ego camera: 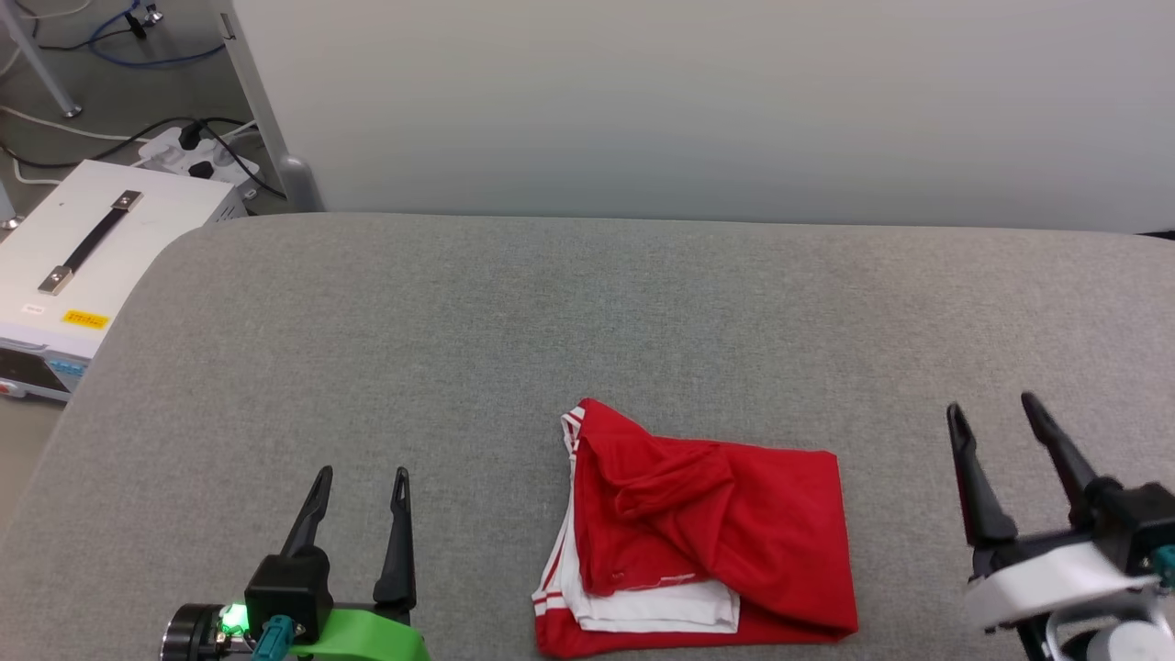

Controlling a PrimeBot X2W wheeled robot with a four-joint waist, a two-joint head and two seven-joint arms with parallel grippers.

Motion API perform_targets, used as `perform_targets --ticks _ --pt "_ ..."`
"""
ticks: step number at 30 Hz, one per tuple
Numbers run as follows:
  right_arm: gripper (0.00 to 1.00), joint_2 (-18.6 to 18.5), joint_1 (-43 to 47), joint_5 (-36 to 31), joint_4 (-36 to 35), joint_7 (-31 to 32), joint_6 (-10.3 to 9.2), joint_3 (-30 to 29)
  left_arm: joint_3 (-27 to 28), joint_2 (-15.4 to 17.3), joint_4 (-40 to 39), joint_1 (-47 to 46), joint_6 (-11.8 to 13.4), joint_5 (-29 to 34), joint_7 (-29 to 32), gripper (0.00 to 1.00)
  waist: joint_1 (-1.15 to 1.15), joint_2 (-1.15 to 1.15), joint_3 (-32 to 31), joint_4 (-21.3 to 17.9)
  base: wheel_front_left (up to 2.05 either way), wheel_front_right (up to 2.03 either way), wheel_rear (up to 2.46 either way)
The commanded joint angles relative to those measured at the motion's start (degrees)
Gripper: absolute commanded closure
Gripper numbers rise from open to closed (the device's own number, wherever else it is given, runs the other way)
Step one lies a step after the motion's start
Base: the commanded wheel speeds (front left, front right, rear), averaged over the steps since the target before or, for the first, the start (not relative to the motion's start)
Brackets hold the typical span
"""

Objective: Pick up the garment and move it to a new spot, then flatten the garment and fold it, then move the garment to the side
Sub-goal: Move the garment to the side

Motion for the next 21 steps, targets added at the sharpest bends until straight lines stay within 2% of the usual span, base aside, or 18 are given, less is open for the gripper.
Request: perform_targets --ticks 1,5,9,14,18,21 --pt "0.00 -1.5 -2.8 0.5 -0.1 -0.3 -0.05 0.4 0.0 0.2 0.1 0.0 -0.1 -0.1 -0.3 0.00 0.00 0.00 0.5 0.1 0.00 0.00 0.00" --pt "0.00 -7.1 -9.3 3.0 1.7 4.1 -0.05 3.2 -0.2 0.1 0.0 -0.6 0.0 -0.2 -0.3 0.00 0.00 0.00 1.5 0.3 0.00 0.00 0.00" --pt "0.00 -12.9 -15.0 10.9 3.7 17.4 -0.05 9.0 -0.3 0.0 0.2 -1.3 0.0 -0.3 -0.3 0.00 0.00 0.00 2.6 0.8 0.00 0.00 0.00" --pt "0.00 -18.7 -18.6 25.4 5.1 37.1 -0.05 15.0 -0.3 -0.1 0.3 -2.3 0.0 -0.4 -0.3 0.00 0.00 0.00 3.9 1.5 0.00 0.00 0.00" --pt "0.00 -20.5 -18.7 34.9 5.6 48.5 -0.05 17.7 -0.8 -0.2 0.4 -3.2 0.0 -0.5 -0.3 0.00 0.00 0.00 5.3 2.4 0.00 0.00 0.00" --pt "0.00 -20.0 -18.2 39.7 6.9 52.9 -0.05 18.0 -1.4 -0.3 0.4 -4.2 -0.1 -0.6 -0.3 0.00 0.00 0.00 6.5 3.3 0.00 0.00 0.00"
